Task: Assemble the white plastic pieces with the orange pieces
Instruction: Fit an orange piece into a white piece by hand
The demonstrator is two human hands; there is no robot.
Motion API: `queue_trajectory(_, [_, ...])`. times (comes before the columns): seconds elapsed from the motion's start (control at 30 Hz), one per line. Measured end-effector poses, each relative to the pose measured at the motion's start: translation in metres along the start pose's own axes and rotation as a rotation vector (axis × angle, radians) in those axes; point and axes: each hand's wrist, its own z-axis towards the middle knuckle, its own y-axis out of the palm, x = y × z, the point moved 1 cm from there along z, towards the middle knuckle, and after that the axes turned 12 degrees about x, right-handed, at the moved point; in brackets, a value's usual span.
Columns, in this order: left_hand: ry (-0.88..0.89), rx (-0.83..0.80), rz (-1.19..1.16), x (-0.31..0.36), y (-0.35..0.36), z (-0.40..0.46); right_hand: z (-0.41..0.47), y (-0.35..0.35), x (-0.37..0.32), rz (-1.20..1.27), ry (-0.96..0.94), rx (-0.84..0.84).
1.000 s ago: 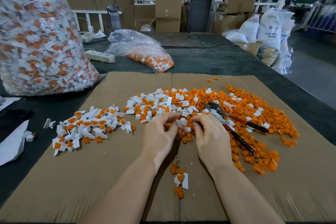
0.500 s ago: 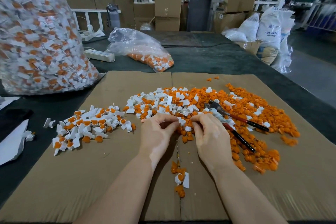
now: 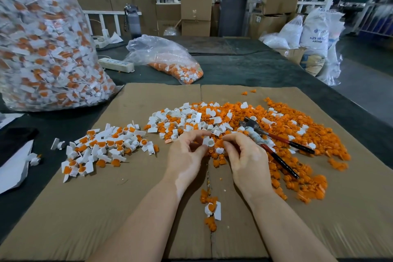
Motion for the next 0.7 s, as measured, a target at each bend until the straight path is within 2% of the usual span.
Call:
queue_trajectory(0.17, [-0.027,-0.027,-0.072,0.0006,-0.0009,-0.0007,-0.0021,0.0008,-0.0013,0.073,0.094,-0.032])
queue_trajectory(0.37, [-0.090,-0.032,-0.189,0.0013,-0.0031,-0.0007,-0.0022,0.0030,0.0004,-0.075,0.025,-0.025])
queue_trajectory(0.7, [-0.090,-0.046,-0.213,0.0017,-0.0030,-0.0010,-0.0026,0.0047,0.0001,-0.119,0.013,-0.045])
